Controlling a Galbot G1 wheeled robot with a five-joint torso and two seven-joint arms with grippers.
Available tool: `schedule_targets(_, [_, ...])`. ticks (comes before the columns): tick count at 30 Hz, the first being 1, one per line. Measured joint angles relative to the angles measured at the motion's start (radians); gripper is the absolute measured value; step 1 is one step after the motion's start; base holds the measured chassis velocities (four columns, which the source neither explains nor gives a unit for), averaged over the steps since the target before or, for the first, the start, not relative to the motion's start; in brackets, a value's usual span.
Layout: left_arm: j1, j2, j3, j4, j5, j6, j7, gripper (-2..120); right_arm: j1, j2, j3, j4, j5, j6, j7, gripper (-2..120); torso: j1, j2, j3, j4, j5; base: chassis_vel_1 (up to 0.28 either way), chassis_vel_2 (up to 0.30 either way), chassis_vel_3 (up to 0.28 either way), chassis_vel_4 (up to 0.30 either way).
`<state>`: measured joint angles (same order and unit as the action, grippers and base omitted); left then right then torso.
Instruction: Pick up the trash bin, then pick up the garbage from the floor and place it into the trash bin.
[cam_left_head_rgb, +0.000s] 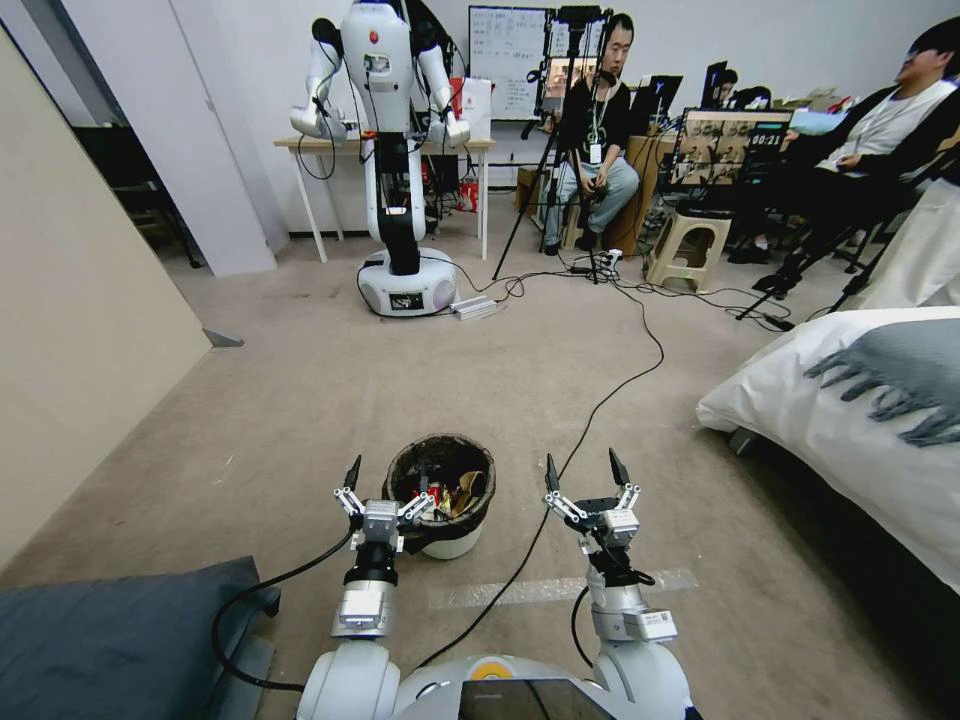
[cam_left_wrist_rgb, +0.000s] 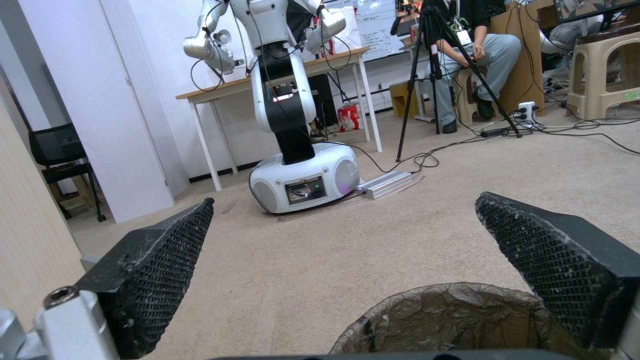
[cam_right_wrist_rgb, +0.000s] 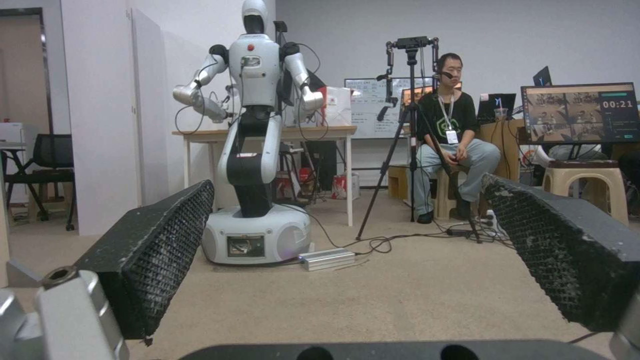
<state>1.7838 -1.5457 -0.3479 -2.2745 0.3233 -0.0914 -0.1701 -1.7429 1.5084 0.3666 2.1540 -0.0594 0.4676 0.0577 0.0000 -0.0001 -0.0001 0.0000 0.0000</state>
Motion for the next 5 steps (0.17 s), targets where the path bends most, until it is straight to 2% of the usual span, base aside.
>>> schedule_targets(5, [0.000, 0.000, 0.000, 0.000, -0.001, 0.001, -0.001, 100, 0.000, 0.000, 0.000, 0.000, 0.000, 0.000, 0.000, 100, 0.000, 0.000, 0.000, 0.0000, 0.0000, 0.000, 0.000, 0.000, 0.000])
